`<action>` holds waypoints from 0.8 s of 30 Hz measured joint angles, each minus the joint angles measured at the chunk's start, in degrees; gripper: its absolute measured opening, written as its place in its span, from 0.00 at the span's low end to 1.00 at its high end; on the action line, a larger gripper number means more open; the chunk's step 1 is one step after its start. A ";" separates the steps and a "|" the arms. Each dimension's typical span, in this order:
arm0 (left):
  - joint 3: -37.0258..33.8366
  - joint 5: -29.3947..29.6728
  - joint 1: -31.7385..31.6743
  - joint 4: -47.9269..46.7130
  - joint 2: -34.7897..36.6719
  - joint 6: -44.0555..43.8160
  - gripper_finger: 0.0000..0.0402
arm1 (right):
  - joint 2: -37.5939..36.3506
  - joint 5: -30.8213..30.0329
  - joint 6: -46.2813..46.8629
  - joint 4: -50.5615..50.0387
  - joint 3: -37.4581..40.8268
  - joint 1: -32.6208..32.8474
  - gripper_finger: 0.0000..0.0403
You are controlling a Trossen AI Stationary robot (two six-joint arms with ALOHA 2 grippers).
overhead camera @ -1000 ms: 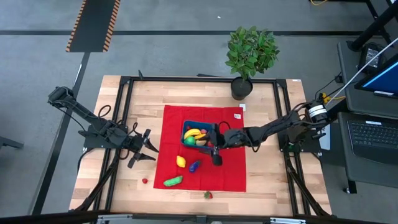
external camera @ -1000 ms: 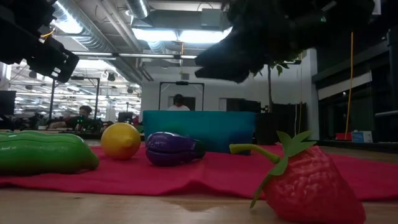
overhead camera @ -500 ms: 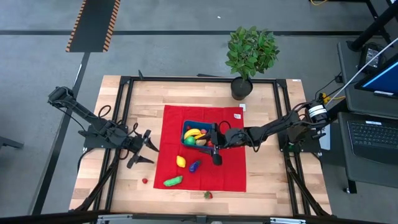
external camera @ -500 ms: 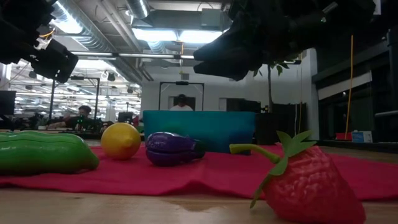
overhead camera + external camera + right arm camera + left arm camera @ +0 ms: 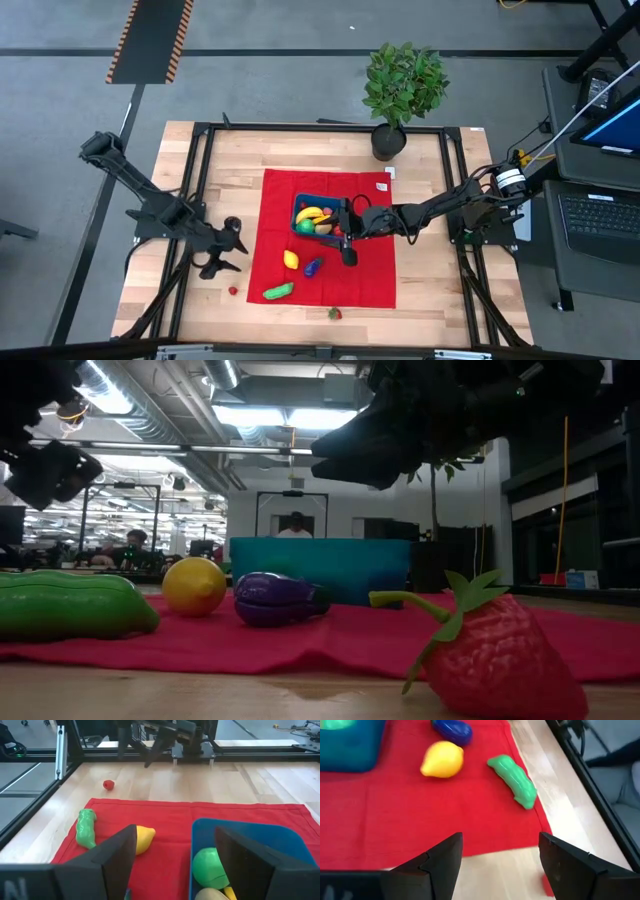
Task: Pick and placing Produce into tupperware
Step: Put the red raspberry into the blue bin
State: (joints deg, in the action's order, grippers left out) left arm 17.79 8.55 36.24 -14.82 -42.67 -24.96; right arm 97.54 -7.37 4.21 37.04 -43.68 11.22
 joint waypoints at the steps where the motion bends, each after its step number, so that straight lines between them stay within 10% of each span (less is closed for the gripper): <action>1: 0.91 0.23 0.66 -0.20 -1.68 -0.32 0.62 | 0.00 0.00 -0.01 -0.04 0.00 0.00 0.66; 24: 35.52 4.85 19.95 -30.38 -40.37 -29.48 0.62 | 0.00 0.02 -0.06 -0.11 -0.02 1.65 0.66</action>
State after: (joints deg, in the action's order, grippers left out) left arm 53.31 13.41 56.20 -45.20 -83.04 -54.44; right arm 97.54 -7.35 4.15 36.93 -43.70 12.87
